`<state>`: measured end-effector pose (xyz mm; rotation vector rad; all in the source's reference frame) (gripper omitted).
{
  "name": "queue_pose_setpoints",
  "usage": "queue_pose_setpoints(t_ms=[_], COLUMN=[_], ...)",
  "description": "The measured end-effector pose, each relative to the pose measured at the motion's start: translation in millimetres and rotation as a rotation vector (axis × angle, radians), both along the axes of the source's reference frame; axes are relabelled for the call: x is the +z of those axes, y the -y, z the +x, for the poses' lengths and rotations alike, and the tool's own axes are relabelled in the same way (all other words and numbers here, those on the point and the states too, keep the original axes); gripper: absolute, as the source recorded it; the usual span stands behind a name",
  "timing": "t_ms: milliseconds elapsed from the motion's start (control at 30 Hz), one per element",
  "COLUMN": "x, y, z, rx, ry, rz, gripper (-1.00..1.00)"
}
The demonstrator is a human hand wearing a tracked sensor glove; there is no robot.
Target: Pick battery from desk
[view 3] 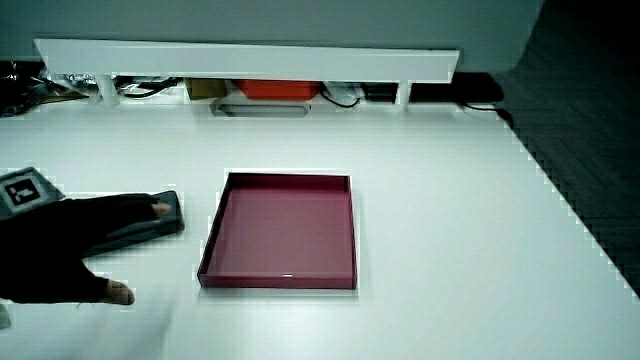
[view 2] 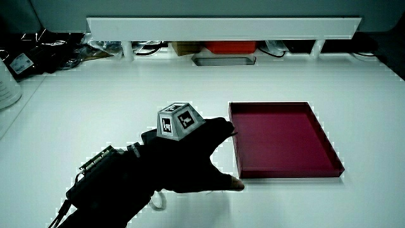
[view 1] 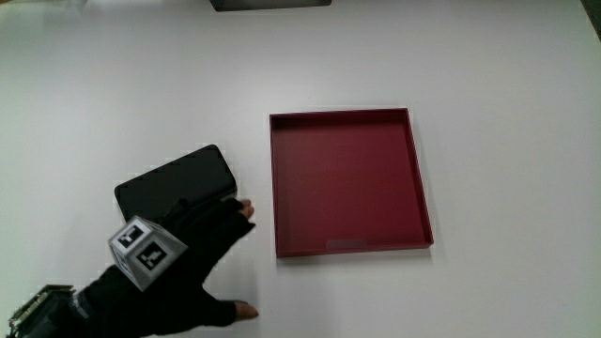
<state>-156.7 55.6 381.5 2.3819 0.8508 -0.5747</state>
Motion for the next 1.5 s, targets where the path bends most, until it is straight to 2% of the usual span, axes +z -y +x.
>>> queue_pose_setpoints(t_ms=[33,67,100,133,200,300,333,367,400,433,500,533,567,600,633,667,700,800,967,1000,1033,1167,1333,1367,1433,1500], x=[-1.0,-5.6,-9.5,-10.3,-10.8,-11.4,-5.7,-4.5,-2.0,6.6,11.0,15.4,17.2,42.0,25.0,42.0,41.7,53.0,72.0,74.9,79.1,93.5,108.6,103.5,110.4,116.0], y=[2.8,5.9,9.2,11.9,16.6,28.4,31.2,34.7,38.1,40.4,46.3,48.4,50.6,51.4,54.4,56.0,58.2,64.2,72.6,73.6,74.1,75.2,76.3,76.3,75.7,75.1], z=[-3.2,-5.6,-8.1,-11.5,-20.9,-31.4,-37.6,-41.4,-44.6,-49.2,-51.7,-53.2,-53.4,-66.7,-56.9,-65.9,-65.6,-71.4,-79.3,-80.3,-81.6,-85.8,-87.9,-83.9,-85.6,-87.0], rx=[-0.022,-0.036,-0.026,-0.045,-0.153,-0.151,-0.216,-0.267,-0.293,-0.333,-0.344,-0.354,-0.346,-0.321,-0.376,-0.352,-0.357,-0.393,-0.419,-0.429,-0.434,-0.455,-0.466,-0.493,-0.501,-0.492], ry=[-0.012,0.037,0.058,0.029,0.090,0.096,0.067,0.075,0.072,0.030,0.063,0.055,0.075,0.101,0.112,0.117,0.141,0.163,0.217,0.213,0.234,0.256,0.294,0.304,0.313,0.339], rz=[0.001,0.030,0.076,0.068,0.055,0.105,0.038,-0.021,-0.025,-0.075,-0.073,-0.077,-0.050,-0.070,-0.072,-0.088,-0.087,-0.121,-0.164,-0.188,-0.191,-0.239,-0.269,-0.266,-0.291,-0.287], gripper=[0.00,0.00,0.00,0.00,0.00,0.00,0.00,0.00,0.00,0.00,0.00,0.00,0.00,0.00,0.00,0.00,0.00,0.00,0.00,0.00,0.00,0.00,0.00,0.00,0.00,0.00])
